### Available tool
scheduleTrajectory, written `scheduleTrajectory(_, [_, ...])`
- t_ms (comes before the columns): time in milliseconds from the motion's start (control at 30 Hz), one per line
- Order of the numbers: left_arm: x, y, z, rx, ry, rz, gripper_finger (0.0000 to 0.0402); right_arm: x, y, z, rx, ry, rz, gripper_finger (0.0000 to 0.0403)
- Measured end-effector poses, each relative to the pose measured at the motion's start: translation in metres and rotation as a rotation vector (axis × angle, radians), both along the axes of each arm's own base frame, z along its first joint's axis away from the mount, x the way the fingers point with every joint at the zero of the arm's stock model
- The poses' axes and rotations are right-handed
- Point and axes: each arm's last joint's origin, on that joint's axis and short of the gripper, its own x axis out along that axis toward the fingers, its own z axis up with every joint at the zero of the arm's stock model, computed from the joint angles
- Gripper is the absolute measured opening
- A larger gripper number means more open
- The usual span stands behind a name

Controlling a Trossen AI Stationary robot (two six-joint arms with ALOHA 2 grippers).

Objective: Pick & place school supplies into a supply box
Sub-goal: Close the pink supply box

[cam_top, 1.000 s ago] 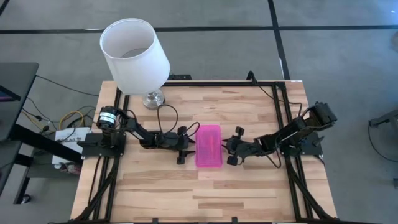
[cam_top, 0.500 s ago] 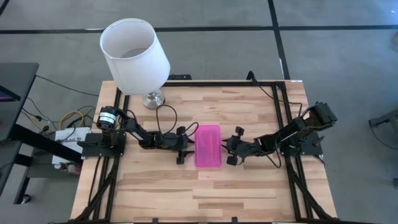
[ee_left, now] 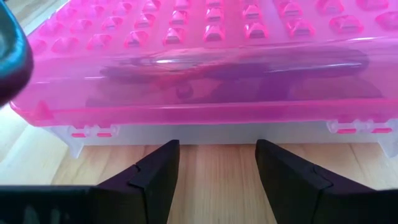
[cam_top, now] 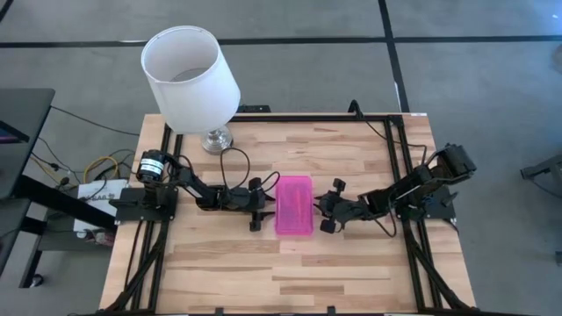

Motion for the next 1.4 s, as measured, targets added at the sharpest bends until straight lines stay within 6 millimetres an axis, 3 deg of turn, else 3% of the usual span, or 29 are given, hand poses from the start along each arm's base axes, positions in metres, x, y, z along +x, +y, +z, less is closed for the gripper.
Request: scheduleTrajectory(1400, [-0.0031,-0.0065,-0.0045,-0.034,0.050,-0.007,0.0208,0.0000,-0.0068,-0.0007,-0.027,0.008,-0.038,0.0100])
